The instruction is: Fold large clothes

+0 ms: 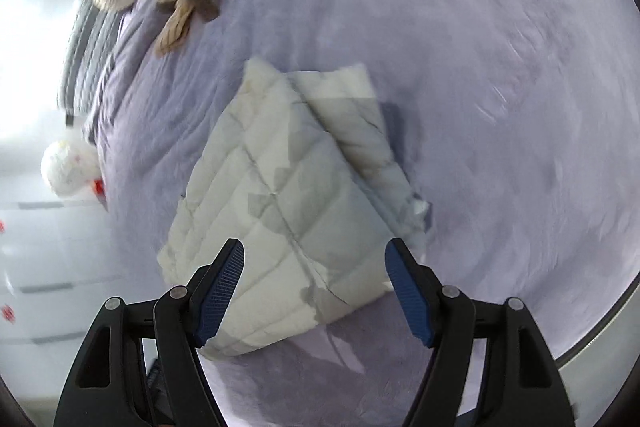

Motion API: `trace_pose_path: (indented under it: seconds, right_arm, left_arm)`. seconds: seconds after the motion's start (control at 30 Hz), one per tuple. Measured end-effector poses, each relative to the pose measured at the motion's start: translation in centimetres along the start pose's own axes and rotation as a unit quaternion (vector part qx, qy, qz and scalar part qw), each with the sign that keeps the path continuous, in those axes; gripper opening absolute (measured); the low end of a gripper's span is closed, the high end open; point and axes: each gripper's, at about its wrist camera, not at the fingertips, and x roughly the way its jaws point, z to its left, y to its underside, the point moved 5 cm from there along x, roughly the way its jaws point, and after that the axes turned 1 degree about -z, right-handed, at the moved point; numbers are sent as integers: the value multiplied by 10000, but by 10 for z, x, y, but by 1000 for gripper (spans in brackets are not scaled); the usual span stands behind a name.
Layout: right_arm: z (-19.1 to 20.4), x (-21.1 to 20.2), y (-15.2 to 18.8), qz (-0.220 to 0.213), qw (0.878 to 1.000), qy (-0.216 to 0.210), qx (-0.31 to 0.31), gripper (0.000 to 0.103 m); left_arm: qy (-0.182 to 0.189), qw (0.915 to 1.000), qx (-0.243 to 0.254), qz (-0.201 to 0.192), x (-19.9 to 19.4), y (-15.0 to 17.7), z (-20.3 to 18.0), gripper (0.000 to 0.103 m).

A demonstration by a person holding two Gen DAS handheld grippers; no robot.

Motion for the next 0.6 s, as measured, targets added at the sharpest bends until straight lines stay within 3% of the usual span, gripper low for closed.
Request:
trace_pose_path:
  seconds: [0.1, 0.27, 0.33, 0.37, 0.4, 0.6]
  right_arm:
    - [31, 23, -14, 100, 9995, 138, -281, 76]
    - [60, 43, -17, 288, 9983, 152, -485, 76]
    - [70, 53, -20, 347, 9973, 192, -614, 66]
    - [75, 58, -21, 375, 9967, 241, -679, 53]
    - [80, 63, -22, 422, 9955, 325, -786, 46]
    - [96, 90, -26, 597, 9905, 521, -1121, 46]
  left_arm:
    - [-162, 9998, -13, 149, 4, -1, 4, 74]
    - [-56, 9995, -286, 153, -2, -9, 14, 74]
    - [-5, 9992, -376, 125, -5, -15, 17, 74]
    - [32, 9991, -416, 111, -7, -19, 18, 74]
    - [50, 9990, -439, 103, -7, -22, 19, 74]
    - [-113, 9992, -325, 211, 6, -28, 17, 74]
